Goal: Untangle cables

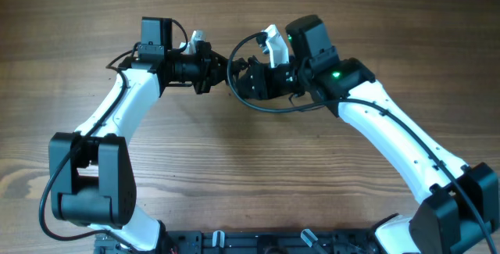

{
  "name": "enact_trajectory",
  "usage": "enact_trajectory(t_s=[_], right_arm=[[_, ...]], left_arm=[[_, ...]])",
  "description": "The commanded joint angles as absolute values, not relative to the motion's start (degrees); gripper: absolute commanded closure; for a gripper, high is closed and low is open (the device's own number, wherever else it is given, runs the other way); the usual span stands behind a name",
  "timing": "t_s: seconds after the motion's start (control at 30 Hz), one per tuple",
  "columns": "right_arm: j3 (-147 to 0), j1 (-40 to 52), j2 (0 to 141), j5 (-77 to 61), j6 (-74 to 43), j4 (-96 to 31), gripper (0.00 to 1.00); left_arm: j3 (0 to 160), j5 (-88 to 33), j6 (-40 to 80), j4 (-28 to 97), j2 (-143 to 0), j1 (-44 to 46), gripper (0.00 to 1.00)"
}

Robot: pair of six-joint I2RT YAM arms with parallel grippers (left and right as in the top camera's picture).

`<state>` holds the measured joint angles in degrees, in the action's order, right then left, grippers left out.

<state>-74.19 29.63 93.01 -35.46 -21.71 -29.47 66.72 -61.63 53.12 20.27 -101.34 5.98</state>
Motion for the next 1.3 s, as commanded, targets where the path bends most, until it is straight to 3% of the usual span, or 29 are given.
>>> enact_trajectory(t_s=[0.0, 0.17, 0.33, 0.5, 0.63, 0.77, 0.83, 0.93, 0.97, 1.03, 1.27], right_arm=[[-75.3, 30.6, 95.3, -32.4, -23.1, -28.9, 0.66], [-75.3, 31.2, 98.4, -31.7, -27.2, -24.3, 0.67], [-75.3, 31.6, 100.2, -28.2, -27.3, -22.7, 0.95], [-75.3, 30.8, 99.9, -27.9, -27.1, -23.6, 0.96], [-75.3, 30.2, 99.5, -23.2, -27.2, -29.9, 0.96], [-75.3, 29.3, 99.5, -16.3, -27.0, -36.5, 0.96], [-75.3, 29.3, 99.5, -16.7, -26.8, -36.5, 0.96], [-75.3, 29.3, 99.5, -28.9, -18.8, -33.5, 0.93], [-75.3, 29.3, 99.5, -32.2, -17.8, -33.0, 0.77], [-75.3, 29.4, 99.5, -33.1, -17.7, -32.6, 0.67], [-75.3, 32.8, 102.9, -32.7, -16.5, -29.2, 0.66]], left_arm=[[67.0, -62.8, 53.6, 19.9, -99.6, 5.7, 0.96], [67.0, -64.5, 53.6, 19.9, -99.6, 5.8, 0.96], [67.0, -64.9, 52.9, 19.9, -99.6, 5.8, 0.96], [67.0, -59.5, 44.6, 21.8, -99.7, 5.8, 0.96], [67.0, -36.9, 40.7, 34.0, -99.7, 5.8, 0.96], [67.0, -31.0, 38.1, 37.3, -99.7, 5.8, 0.96], [67.0, -30.5, 37.7, 37.6, -99.7, 5.8, 0.96], [67.0, -30.6, 37.7, 37.6, -99.7, 6.5, 0.96], [67.0, -31.6, 37.8, 37.6, -99.7, 6.9, 0.96], [67.0, -35.9, 38.4, 37.6, -99.7, 7.0, 0.96], [67.0, -45.6, 44.0, 37.6, -99.7, 6.9, 0.96]])
